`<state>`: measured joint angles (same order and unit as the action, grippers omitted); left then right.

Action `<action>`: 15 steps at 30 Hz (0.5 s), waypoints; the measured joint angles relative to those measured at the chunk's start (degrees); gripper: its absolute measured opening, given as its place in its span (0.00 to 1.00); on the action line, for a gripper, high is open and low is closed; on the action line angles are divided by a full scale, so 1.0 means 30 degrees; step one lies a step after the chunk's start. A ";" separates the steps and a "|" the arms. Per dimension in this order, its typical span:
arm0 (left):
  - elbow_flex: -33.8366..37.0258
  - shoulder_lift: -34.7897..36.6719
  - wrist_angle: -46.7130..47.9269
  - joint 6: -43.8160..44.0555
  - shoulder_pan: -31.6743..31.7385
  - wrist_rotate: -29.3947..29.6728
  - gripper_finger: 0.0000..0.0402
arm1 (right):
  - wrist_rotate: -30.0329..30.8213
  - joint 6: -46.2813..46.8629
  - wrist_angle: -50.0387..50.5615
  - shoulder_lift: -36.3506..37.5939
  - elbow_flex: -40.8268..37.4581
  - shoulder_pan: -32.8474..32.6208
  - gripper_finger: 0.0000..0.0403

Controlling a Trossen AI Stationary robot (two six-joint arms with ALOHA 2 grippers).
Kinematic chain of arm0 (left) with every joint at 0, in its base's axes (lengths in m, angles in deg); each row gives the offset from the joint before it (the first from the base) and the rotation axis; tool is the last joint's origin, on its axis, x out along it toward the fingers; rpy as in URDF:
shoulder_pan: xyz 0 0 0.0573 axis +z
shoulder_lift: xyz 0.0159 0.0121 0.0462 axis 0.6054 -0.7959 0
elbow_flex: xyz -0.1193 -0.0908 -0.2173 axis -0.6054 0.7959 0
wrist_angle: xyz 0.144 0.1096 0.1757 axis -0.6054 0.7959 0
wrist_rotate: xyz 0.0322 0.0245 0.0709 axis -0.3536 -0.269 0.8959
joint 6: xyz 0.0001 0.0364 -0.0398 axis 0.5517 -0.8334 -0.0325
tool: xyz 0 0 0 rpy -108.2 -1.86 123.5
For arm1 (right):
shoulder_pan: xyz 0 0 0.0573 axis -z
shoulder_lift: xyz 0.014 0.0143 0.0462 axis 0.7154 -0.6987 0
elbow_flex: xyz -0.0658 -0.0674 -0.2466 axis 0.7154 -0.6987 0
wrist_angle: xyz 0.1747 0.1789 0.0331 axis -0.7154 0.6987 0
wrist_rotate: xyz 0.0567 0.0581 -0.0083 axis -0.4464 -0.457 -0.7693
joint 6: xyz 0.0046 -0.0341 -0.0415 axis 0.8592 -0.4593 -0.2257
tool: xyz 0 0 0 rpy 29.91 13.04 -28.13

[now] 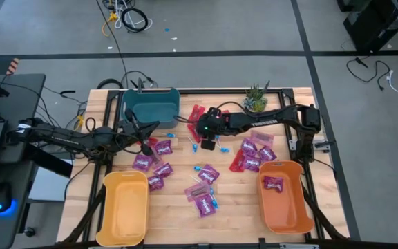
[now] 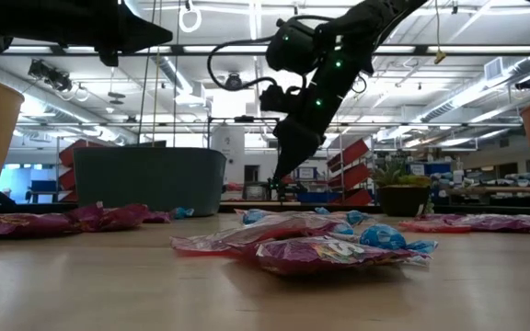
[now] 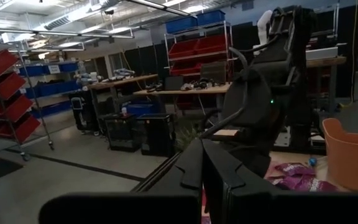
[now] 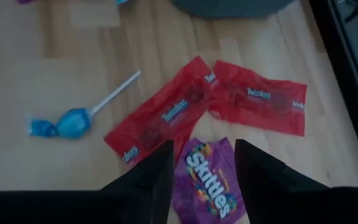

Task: Sort candy
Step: Put the purple candy into the orange bin

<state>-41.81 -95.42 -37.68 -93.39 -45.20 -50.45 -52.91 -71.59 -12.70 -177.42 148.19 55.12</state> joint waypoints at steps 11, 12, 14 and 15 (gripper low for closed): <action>0.0000 0.0002 0.0144 0.0000 0.0000 0.0000 0.01 | -0.0007 0.0445 0.0643 -0.0796 0.0000 0.0170 0.46; 0.0000 0.0007 0.0159 0.0000 0.0000 0.0000 0.01 | -0.0001 0.0450 0.0593 -0.0901 0.0000 0.0170 0.46; 0.0000 0.0000 0.0243 0.0007 0.0000 0.0000 0.01 | -0.0007 0.0666 0.0653 -0.1051 0.0000 0.0214 0.47; 0.0000 0.0000 0.0241 0.0003 0.0000 -0.0003 0.01 | -0.0007 0.0830 0.0815 -0.1129 0.0000 0.0258 0.47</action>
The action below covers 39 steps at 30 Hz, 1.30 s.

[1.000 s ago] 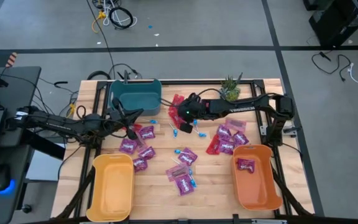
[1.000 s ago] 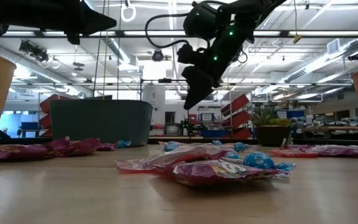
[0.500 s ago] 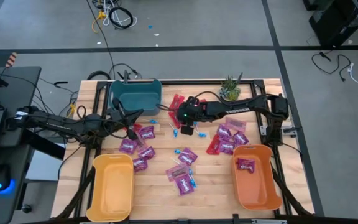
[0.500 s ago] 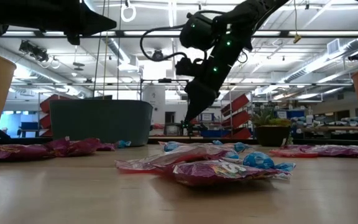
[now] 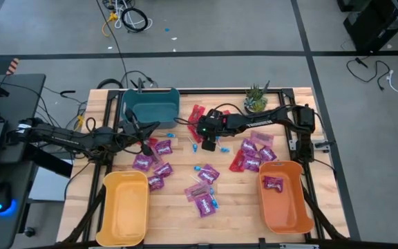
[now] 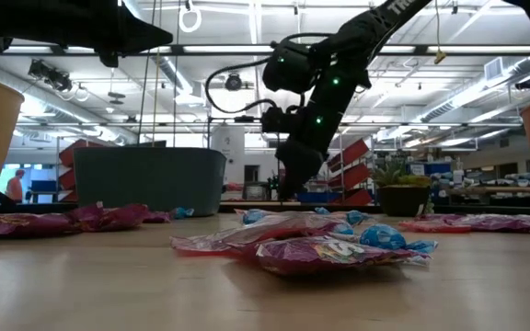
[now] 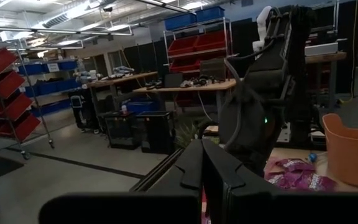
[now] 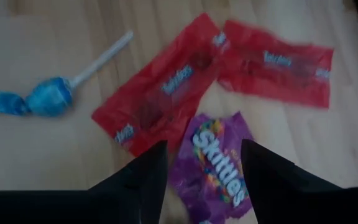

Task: Sort candy
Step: Put the purple candy into the orange bin

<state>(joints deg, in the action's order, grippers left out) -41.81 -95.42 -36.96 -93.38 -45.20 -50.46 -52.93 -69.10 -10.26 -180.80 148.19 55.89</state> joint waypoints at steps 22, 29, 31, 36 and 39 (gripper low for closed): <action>0.0000 0.0000 0.0361 0.0070 -0.0007 0.0003 0.01 | -0.0811 0.1228 -0.0036 -0.1304 -0.0036 0.0604 0.47; 0.0000 0.0000 0.0375 0.0121 -0.0002 0.0003 0.01 | -0.0963 0.1408 0.0089 -0.1304 -0.0036 0.0788 0.34; 0.0000 0.0000 0.0378 0.0137 -0.0002 0.0003 0.01 | -0.1006 0.1408 0.0174 -0.1304 -0.0031 0.0853 0.29; 0.0000 0.0000 0.0389 0.0347 -0.0007 0.0003 0.01 | -0.1271 0.1403 0.0203 -0.1304 -0.0033 0.0961 0.16; 0.0000 0.0000 0.0389 0.0368 -0.0007 0.0003 0.01 | -0.1268 0.1404 0.0196 -0.1304 -0.0029 0.0961 0.10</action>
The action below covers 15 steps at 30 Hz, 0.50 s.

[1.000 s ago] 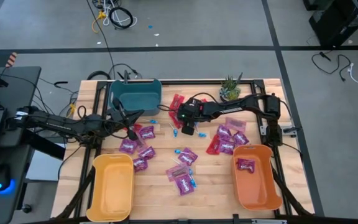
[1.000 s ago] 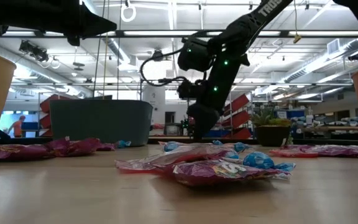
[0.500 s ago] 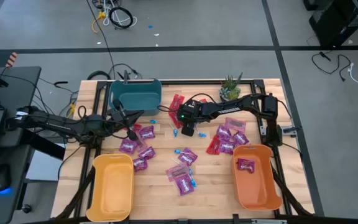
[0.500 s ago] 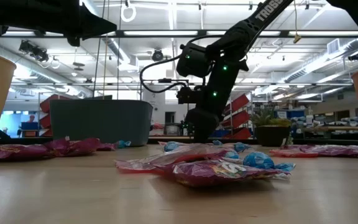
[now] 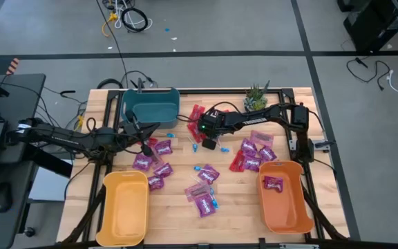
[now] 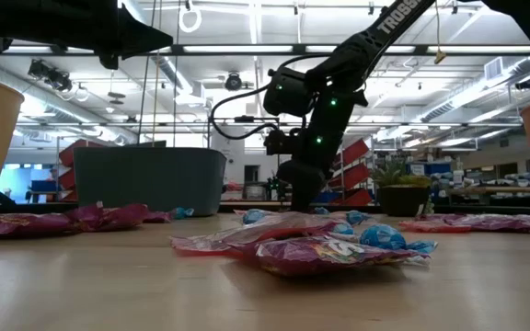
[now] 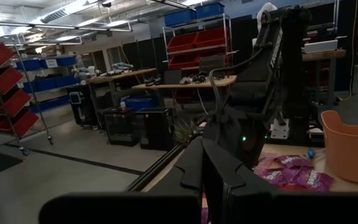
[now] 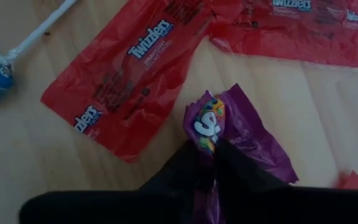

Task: Sort candy
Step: Put the purple candy into the orange bin

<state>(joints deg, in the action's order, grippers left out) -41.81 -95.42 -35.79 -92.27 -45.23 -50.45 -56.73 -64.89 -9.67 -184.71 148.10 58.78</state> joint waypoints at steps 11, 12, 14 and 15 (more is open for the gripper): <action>0.0000 0.0000 0.0000 0.0019 0.0000 0.0000 0.01 | -0.0007 0.0208 -0.0015 0.0000 0.0000 -0.0036 0.03; 0.0000 0.0000 0.0000 0.0041 0.0000 -0.0002 0.01 | -0.0007 0.0208 -0.0015 0.0000 0.0000 -0.0036 0.03; 0.0000 0.0000 0.0000 0.0051 0.0000 0.0000 0.01 | -0.0015 0.0208 -0.0015 0.0000 0.0000 -0.0043 0.03; 0.0000 0.0000 0.0000 0.0051 0.0000 0.0000 0.01 | -0.0015 0.0208 -0.0009 0.0000 0.0000 -0.0044 0.02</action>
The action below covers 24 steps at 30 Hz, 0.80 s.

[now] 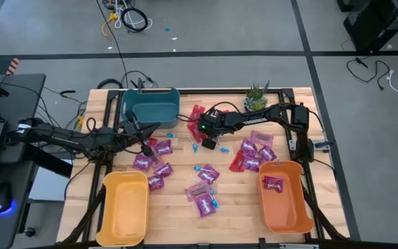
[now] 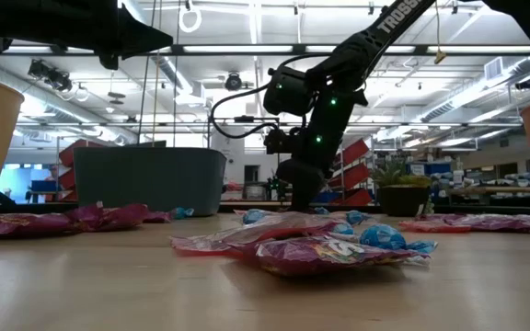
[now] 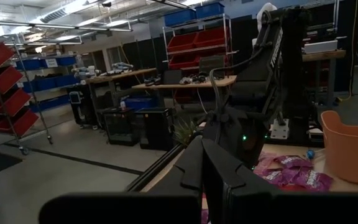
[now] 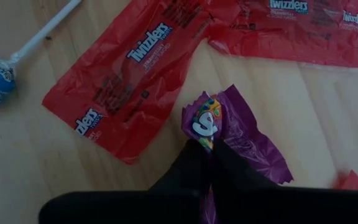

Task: Sort candy
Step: Put the purple candy into the orange bin

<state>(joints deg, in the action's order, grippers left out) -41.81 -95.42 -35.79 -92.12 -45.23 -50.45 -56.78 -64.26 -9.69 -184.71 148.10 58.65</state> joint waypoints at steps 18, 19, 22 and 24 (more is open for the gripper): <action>0.0000 0.0000 0.0000 0.0051 0.0000 -0.0002 0.01 | 0.0168 0.0299 0.0336 0.1229 -0.0058 -0.0345 0.00; 0.0000 0.0000 -0.0001 0.0067 0.0000 -0.0004 0.01 | 0.0160 0.0306 0.0338 0.1350 -0.0058 -0.0335 0.00; 0.0000 0.0000 0.0000 0.0131 0.0000 0.0000 0.01 | 0.0160 0.0299 0.0322 0.1673 -0.0058 -0.0342 0.00; 0.0000 0.0000 0.0028 0.0135 0.0000 -0.0001 0.01 | 0.0073 0.0299 0.0317 0.1857 -0.0051 -0.0350 0.00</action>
<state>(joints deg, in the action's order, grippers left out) -41.81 -95.42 -35.70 -91.71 -45.23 -50.46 -56.56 -63.37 -8.74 -179.14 147.95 57.60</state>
